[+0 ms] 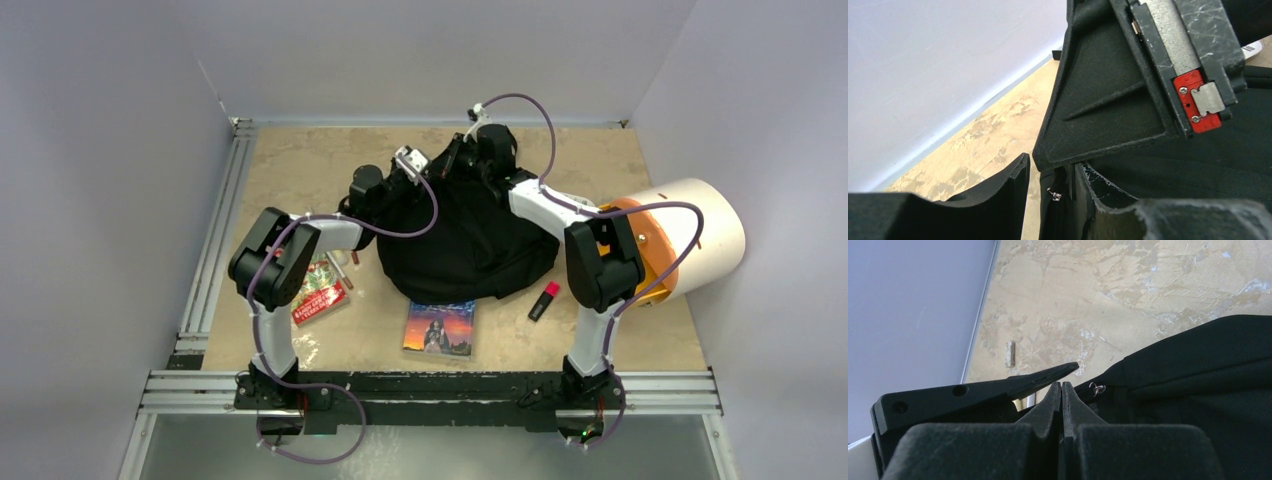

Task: Pack the student bag
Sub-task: Unzip the student bag at the center of the board.

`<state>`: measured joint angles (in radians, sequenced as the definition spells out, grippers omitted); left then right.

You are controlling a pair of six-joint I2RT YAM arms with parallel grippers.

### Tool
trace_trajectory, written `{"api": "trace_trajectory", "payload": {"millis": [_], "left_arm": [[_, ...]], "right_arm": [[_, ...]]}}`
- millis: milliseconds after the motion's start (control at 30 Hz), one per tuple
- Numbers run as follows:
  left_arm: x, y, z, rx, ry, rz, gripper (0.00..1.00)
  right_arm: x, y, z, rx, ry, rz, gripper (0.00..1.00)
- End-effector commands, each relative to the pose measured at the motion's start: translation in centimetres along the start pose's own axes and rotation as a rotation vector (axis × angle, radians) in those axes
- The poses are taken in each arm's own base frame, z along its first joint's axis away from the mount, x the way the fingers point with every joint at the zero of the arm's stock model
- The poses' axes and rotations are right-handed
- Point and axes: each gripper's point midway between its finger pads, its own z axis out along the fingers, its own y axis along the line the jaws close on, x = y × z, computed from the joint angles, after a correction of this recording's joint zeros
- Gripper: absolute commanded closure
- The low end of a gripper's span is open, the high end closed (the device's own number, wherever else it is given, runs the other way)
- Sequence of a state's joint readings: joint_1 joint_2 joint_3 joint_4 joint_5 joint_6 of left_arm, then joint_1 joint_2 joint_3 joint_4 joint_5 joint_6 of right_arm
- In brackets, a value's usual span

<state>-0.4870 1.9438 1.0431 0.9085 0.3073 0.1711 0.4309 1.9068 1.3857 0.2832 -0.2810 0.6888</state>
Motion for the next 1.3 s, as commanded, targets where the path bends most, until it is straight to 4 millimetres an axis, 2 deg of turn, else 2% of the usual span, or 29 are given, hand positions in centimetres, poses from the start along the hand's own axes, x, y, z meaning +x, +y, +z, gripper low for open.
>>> {"api": "trace_trajectory", "payload": {"millis": [0, 133, 300, 433, 500, 600, 667, 800, 900, 967, 1100, 1267], "left_arm": [[-3.5, 0.2, 1.3, 0.016, -0.1, 0.015, 0.69], [-2.9, 0.2, 1.6, 0.018, -0.084, 0.009, 0.8], [-2.4, 0.0, 1.6, 0.024, -0.07, 0.002, 0.99], [-2.1, 0.0, 1.3, 0.016, -0.058, -0.004, 1.0], [-2.1, -0.1, 1.0, 0.016, -0.058, -0.006, 1.0], [-1.9, -0.2, 0.7, 0.015, -0.052, -0.018, 1.0], [-1.7, -0.3, 0.6, 0.016, -0.046, -0.027, 1.0], [-1.5, -0.3, 0.5, 0.009, -0.032, -0.053, 1.0], [-1.7, -0.2, 0.5, 0.0, -0.028, -0.071, 1.0], [-2.0, -0.1, 0.6, 0.0, -0.03, -0.085, 1.0], [-2.7, -0.2, 0.6, 0.006, -0.04, -0.094, 1.0], [-3.7, -0.2, 0.7, 0.019, -0.052, -0.1, 1.0]], "right_arm": [[-2.6, 3.0, -0.8, -0.093, -0.061, -0.023, 1.0], [-2.8, 3.0, -1.1, -0.097, -0.064, -0.023, 1.0], [-2.8, 3.1, -1.3, -0.099, -0.063, -0.023, 1.0], [-3.4, 2.4, -1.8, -0.073, -0.081, -0.02, 1.0], [-4.0, 1.6, -2.5, -0.044, -0.103, -0.017, 0.84], [-4.7, -0.3, -3.6, 0.028, -0.138, -0.012, 0.67], [-4.9, -1.9, -4.3, 0.089, -0.154, -0.018, 0.61], [-4.0, -4.3, -5.0, 0.186, -0.132, -0.083, 0.54], [-3.0, -5.3, -5.0, 0.217, -0.085, -0.118, 0.48], [-3.2, -5.7, -4.7, 0.232, -0.087, -0.165, 0.45], [-2.5, -6.5, -3.7, 0.244, -0.022, -0.225, 0.38], [-1.5, -7.4, -2.5, 0.248, 0.026, -0.283, 0.34]]}}
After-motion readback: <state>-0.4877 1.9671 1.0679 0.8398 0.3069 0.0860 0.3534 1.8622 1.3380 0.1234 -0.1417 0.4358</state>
